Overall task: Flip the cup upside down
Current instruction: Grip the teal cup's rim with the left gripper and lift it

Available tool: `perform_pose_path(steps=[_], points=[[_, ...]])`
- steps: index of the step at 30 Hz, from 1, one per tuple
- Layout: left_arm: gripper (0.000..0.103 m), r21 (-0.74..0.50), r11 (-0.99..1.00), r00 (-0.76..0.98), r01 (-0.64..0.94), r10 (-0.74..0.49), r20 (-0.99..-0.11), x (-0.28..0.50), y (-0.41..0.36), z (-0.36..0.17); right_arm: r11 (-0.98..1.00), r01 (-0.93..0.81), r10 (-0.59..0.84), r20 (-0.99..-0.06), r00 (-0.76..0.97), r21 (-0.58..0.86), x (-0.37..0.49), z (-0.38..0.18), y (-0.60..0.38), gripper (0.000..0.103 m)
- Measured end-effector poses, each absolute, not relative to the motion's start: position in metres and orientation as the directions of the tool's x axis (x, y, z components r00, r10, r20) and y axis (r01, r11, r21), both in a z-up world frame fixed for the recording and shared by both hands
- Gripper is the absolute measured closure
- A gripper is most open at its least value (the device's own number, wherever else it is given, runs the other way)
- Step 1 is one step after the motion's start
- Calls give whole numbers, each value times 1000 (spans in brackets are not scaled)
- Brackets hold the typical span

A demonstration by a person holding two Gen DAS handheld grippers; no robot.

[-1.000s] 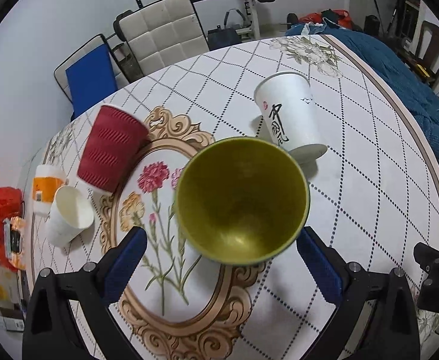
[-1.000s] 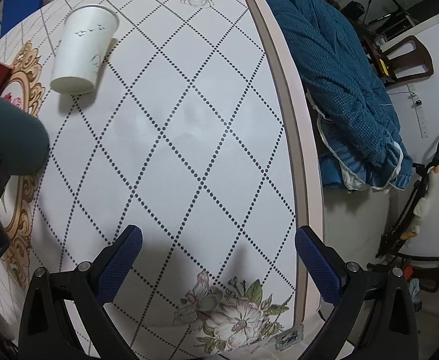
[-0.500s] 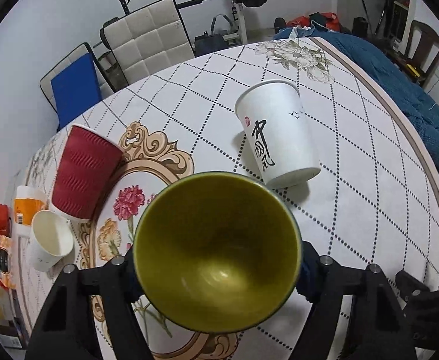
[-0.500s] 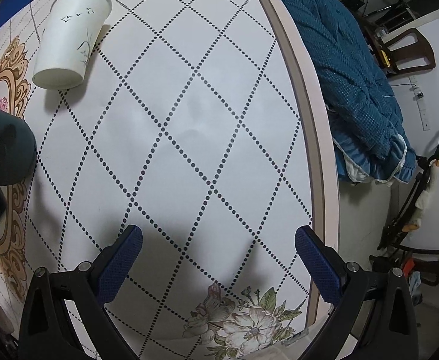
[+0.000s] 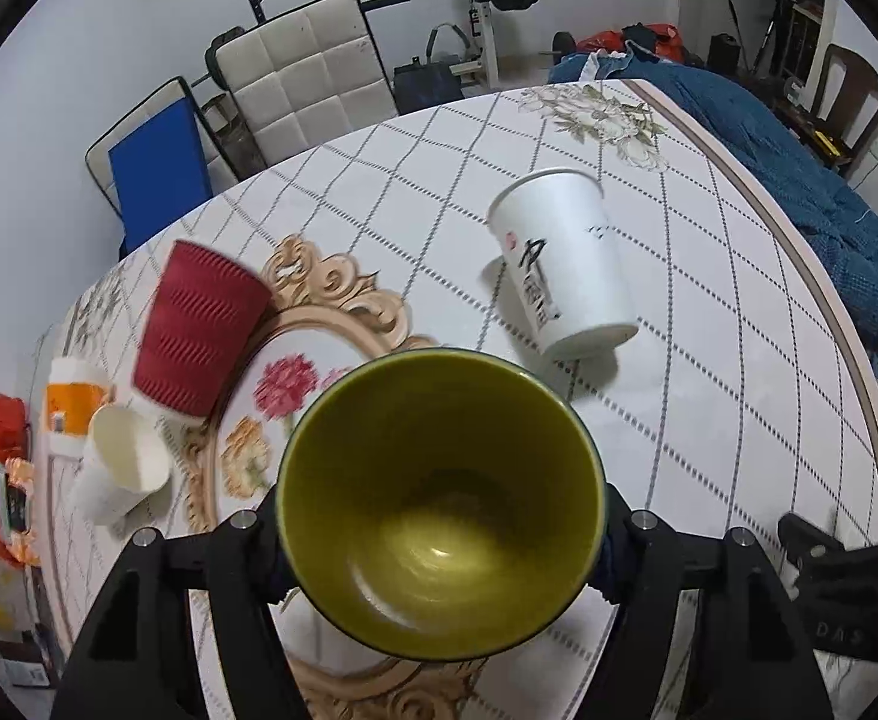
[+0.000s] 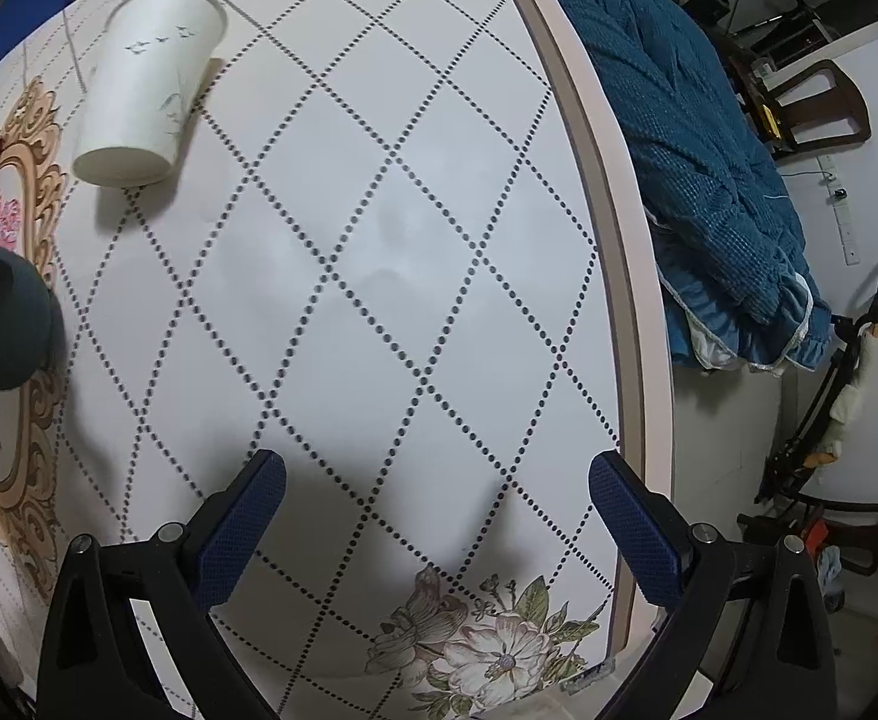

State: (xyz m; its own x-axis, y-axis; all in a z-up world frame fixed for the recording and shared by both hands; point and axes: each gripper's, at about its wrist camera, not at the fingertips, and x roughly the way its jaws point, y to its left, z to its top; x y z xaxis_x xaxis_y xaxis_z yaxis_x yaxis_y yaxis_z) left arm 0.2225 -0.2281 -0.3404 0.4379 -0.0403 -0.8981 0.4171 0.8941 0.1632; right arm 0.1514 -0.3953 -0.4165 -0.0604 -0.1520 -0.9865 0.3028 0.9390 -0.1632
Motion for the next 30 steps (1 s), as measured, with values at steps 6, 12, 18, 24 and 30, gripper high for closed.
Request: perform_pose_path(steps=[6,12,18,24,30], points=[[35,156,911,388,382,-5,-921,203,-187,-318,954,271,-126,-991,-31,-130,149,-401,-372,1],[35,151,932,325,330,38,-945,180,-127,-299,977,210,-41,-999,-34,-47,135,-391,-328,1],[35,143,944,229,298,75,-970,154,-76,-296,979,177,117,-991,-72,102,114,-393,-286,1],[35,105,933,91,345,78,-993,129,-50,-309,978,183,118,-990,-80,101,98,-384,-263,1],[35,-2,916,-133,401,57,-989,113,-42,-339,978,190,101,-992,-81,84,95,-378,-250,1]])
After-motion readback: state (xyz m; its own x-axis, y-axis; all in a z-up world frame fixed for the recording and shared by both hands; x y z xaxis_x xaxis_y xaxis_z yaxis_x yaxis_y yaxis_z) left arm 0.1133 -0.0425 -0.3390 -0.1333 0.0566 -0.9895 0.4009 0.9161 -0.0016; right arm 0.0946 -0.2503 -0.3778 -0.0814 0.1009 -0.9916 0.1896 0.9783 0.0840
